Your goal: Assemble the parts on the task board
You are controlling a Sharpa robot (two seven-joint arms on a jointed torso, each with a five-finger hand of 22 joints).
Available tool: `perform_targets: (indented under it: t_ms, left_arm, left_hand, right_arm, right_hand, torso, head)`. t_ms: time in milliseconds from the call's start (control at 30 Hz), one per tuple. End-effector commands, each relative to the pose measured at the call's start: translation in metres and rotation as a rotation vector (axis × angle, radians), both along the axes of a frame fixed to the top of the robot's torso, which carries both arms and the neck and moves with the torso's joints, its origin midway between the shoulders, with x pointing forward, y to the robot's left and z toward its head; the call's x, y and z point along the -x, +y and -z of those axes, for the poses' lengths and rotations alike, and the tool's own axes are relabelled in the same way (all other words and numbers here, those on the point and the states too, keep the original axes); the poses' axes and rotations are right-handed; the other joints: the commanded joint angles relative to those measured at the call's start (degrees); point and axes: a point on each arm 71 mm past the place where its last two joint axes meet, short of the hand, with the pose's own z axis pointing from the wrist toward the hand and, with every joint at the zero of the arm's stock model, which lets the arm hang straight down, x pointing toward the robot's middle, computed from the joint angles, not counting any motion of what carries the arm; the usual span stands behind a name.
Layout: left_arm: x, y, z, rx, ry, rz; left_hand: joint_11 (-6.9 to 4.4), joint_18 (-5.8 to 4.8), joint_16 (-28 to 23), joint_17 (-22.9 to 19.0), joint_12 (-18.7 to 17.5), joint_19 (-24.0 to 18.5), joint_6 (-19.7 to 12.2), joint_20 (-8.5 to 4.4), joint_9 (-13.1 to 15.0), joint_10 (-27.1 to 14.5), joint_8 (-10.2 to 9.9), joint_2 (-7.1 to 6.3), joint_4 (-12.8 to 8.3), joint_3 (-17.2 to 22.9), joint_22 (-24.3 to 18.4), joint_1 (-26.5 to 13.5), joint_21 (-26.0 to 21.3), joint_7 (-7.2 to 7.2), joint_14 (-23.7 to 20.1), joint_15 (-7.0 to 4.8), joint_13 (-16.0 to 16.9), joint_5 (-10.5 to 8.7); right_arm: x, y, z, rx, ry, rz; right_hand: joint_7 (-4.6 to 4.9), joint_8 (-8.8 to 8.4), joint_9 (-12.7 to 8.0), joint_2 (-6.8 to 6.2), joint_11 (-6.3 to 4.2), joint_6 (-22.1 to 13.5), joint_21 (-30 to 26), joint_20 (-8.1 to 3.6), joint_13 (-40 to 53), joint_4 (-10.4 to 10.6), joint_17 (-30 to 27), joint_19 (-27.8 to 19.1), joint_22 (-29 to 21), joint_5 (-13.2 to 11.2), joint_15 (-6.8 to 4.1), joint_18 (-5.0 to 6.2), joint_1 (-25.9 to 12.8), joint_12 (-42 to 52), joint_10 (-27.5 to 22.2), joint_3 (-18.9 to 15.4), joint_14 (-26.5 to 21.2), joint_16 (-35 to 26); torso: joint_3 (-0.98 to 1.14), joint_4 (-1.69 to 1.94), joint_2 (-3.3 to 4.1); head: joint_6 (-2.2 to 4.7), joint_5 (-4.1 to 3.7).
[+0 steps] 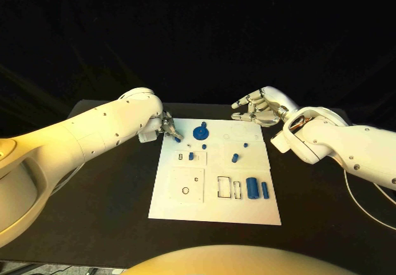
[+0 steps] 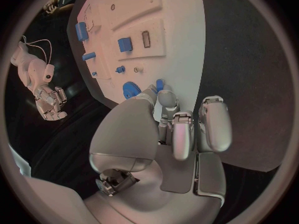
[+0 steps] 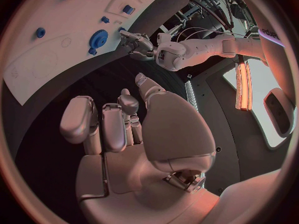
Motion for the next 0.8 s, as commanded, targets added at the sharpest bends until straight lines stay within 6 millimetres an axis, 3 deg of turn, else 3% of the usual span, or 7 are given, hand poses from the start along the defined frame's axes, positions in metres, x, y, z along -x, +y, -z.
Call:
perform_targets:
  t_ms: [33, 400, 633, 800]
  left_arm:
    - [0.002, -0.003, -0.001, 0.023, 0.000, 0.024]
    - [0.010, 0.003, -0.007, 0.050, -0.021, 0.033]
    - [0.022, 0.013, -0.018, 0.062, -0.046, 0.041]
    - [0.032, 0.015, -0.022, 0.078, -0.074, 0.047]
  left_hand:
    - [0.12, -0.49, 0.2, 15.1, 0.0, 0.4, 0.2, 0.41, 0.3, 0.5, 0.1, -0.93, -7.1, 8.3, 3.3, -0.4, 0.2, 0.31, 6.0, 0.59, 0.1, -0.39]
    - [0.09, -0.53, 0.2, 15.1, 0.6, 0.5, 0.5, 0.47, 0.5, 1.2, 0.2, -1.98, -7.6, 10.4, 3.5, -1.4, 0.3, 0.27, 6.0, 0.60, 0.8, -0.56]
    - [0.05, -0.56, 0.2, 15.1, 0.9, 0.6, 0.7, 0.47, 0.6, 1.5, 0.3, -2.31, -7.7, 11.0, 3.7, -1.8, 0.5, 0.20, 6.0, 0.59, 1.1, -0.61]
    - [-0.01, -0.59, 0.2, 15.1, 1.1, 0.6, 0.9, 0.46, 0.7, 1.7, 0.3, -2.56, -7.8, 11.4, 3.8, -2.0, 0.6, 0.15, 6.0, 0.56, 1.3, -0.61]
  right_arm:
    - [0.000, 0.001, 0.001, 0.005, 0.007, -0.013]
    - [0.000, 0.000, 0.001, 0.006, 0.007, -0.010]
    - [0.000, -0.002, 0.002, 0.007, 0.008, -0.006]
    - [0.000, -0.002, 0.002, 0.007, 0.010, -0.005]
  right_hand:
    - [0.02, -0.11, 0.0, 0.43, -0.11, -0.1, -0.3, 0.24, 0.1, 0.1, -0.1, -0.1, 0.1, 0.2, 0.47, 0.99, -0.1, 0.3, 0.0, -0.4, 2.5, -0.2]
    - [0.02, -0.09, 0.0, 0.46, -0.11, -0.1, -0.3, 0.24, 0.1, 0.1, 0.0, -0.1, 0.0, 0.2, 0.47, 0.99, -0.1, 0.4, 0.0, -0.5, 2.5, -0.2]
    - [0.02, -0.09, 0.0, 0.46, -0.11, -0.1, -0.3, 0.24, 0.1, 0.1, 0.0, -0.1, 0.0, 0.2, 0.47, 0.99, -0.1, 0.4, 0.0, -0.5, 2.5, -0.2]
    - [0.02, -0.09, 0.0, 0.46, -0.11, -0.1, -0.3, 0.24, 0.1, 0.1, 0.0, -0.1, 0.0, 0.2, 0.47, 0.99, -0.1, 0.4, 0.0, -0.5, 2.5, -0.2]
  torso:
    - [0.00, 0.00, -0.03]
    - [0.06, 0.12, -0.12]
    - [0.35, 0.30, -0.42]
    - [0.38, 0.43, -0.45]
  head:
    - [-0.05, 0.02]
    - [-0.02, 0.07]
    - [-0.29, 0.05]
    - [-0.45, 0.06]
